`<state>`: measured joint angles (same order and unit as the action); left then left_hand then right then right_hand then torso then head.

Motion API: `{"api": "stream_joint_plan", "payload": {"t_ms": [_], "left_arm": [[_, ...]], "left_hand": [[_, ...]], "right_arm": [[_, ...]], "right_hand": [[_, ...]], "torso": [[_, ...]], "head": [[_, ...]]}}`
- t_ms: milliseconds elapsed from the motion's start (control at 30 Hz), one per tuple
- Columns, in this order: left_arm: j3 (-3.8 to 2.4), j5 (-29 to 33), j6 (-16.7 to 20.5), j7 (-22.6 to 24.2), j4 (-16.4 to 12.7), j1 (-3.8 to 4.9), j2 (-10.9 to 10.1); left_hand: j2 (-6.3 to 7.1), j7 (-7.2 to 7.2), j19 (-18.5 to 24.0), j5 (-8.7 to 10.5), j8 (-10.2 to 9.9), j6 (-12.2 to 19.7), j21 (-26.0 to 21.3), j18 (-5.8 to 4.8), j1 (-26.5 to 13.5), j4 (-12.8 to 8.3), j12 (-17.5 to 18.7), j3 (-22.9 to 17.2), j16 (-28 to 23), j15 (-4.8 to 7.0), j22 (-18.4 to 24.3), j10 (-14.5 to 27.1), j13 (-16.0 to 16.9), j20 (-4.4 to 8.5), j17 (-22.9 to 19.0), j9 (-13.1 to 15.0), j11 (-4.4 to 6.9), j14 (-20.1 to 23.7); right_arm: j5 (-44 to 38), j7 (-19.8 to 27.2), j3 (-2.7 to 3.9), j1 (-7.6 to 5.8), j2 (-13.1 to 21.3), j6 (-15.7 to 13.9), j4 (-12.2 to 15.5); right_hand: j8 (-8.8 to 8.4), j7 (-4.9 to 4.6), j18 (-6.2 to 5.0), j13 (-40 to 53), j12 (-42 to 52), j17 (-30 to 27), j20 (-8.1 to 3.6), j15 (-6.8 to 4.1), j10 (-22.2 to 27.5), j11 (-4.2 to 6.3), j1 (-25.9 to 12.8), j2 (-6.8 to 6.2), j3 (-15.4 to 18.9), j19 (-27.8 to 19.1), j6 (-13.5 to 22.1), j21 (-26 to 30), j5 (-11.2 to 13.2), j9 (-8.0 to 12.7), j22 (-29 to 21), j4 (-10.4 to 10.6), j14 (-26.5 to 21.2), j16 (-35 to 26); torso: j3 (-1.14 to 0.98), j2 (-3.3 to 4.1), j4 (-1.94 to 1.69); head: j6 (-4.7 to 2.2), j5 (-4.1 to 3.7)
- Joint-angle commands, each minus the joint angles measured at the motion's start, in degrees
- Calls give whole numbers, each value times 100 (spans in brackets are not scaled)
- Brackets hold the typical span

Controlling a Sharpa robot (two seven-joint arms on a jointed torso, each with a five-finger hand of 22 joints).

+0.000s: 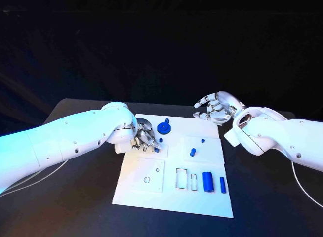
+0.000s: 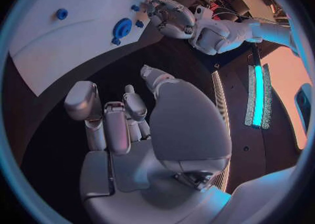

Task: Assemble the parts on the task board

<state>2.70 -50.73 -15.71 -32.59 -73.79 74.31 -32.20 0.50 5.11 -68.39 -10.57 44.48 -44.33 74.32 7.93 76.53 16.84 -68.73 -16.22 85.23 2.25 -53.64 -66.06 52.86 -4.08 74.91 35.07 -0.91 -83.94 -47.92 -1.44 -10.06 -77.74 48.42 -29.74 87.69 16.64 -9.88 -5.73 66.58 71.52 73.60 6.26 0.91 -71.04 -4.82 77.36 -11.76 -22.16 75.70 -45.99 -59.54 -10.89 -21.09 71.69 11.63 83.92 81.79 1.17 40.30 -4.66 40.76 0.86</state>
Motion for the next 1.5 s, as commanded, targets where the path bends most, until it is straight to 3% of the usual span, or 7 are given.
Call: {"api": "stream_joint_plan", "payload": {"t_ms": [33, 200, 400, 733, 900, 1500], "left_arm": [[9, 88, -23, 35, -9, -12, 6], [8, 152, -39, 60, -21, -12, -9], [-9, 198, 40, 81, -69, -14, -67], [-37, 170, 320, 151, -214, -15, -244], [-44, -216, 511, 242, -350, -15, -353], [-44, -777, 398, 316, -437, -27, -359]], "left_hand": [[49, -51, 13, -26, 58, 23, 27, -92, 157, -20, 56, -355, 28, 38, -13, 15, -22, 43, 680, 144, 31, -314], [329, -35, 21, -22, 89, 94, 47, -96, 209, -55, 101, -1292, 24, 33, -42, 27, -78, 38, 676, 387, 21, -309], [532, -40, 28, -17, 161, 121, 57, -97, 200, -190, 114, -1904, 19, 32, -52, 1, -92, 39, 670, 583, 32, -307], [685, -48, 12, -15, 218, 116, 77, -99, 87, -345, 77, -2325, 28, 54, -77, -83, -39, 45, 685, 746, 38, -319], [803, -54, -33, -2, 234, 92, 115, -109, -13, -489, 35, -2637, 42, 66, -140, -166, 27, 58, 710, 838, 50, -335], [897, -63, -62, 5, 239, 42, 139, -116, -141, -604, -9, -2884, 65, 78, -180, -256, 98, 66, 753, 912, 62, -357]], "right_arm": [[-42, -28, 2, 7, -9, 102, -8], [-47, -49, 1, 11, -13, 122, -17], [-48, -69, 1, 18, -12, 151, -26], [-49, -74, 0, 33, 4, 161, -25], [-49, -72, 0, 39, 23, 159, -16], [-50, -73, 0, 72, 28, 168, -11]], "right_hand": [[30, 7, -70, -15, -15, -12, 13, -52, 17, 1, 19, -19, -12, -31, 31, 28, -41, 9, -12, 31, 173, -33], [35, 7, -73, -21, -19, -17, 12, -53, 20, 1, 21, -20, -15, -38, 33, 52, -63, 11, -26, 32, 173, -38], [36, 7, -76, -28, -24, -25, 11, -53, 24, 1, 21, -21, -15, -43, 33, 66, -70, 11, -34, 34, 171, -44], [38, 7, -79, -35, -29, -31, 11, -53, 29, 0, 18, -23, -14, -50, 34, 84, -76, 11, -44, 36, 170, -48], [40, 6, -80, -35, -29, -41, 10, -53, 28, 0, 12, -25, -12, -51, 37, 92, -84, 13, -49, 42, 168, -55], [42, 6, -78, -40, -32, -42, 10, -53, 31, 0, 10, -25, -12, -47, 39, 88, -89, 13, -46, 45, 168, -57]], "torso": [[2, 1, -1], [2, 2, 1], [4, 0, 0], [4, 3, -4], [12, 7, -3], [5, -3, -6]], "head": [[-2, -2], [-6, 1], [-28, -10], [-24, -23], [-25, -25], [44, 2]]}}
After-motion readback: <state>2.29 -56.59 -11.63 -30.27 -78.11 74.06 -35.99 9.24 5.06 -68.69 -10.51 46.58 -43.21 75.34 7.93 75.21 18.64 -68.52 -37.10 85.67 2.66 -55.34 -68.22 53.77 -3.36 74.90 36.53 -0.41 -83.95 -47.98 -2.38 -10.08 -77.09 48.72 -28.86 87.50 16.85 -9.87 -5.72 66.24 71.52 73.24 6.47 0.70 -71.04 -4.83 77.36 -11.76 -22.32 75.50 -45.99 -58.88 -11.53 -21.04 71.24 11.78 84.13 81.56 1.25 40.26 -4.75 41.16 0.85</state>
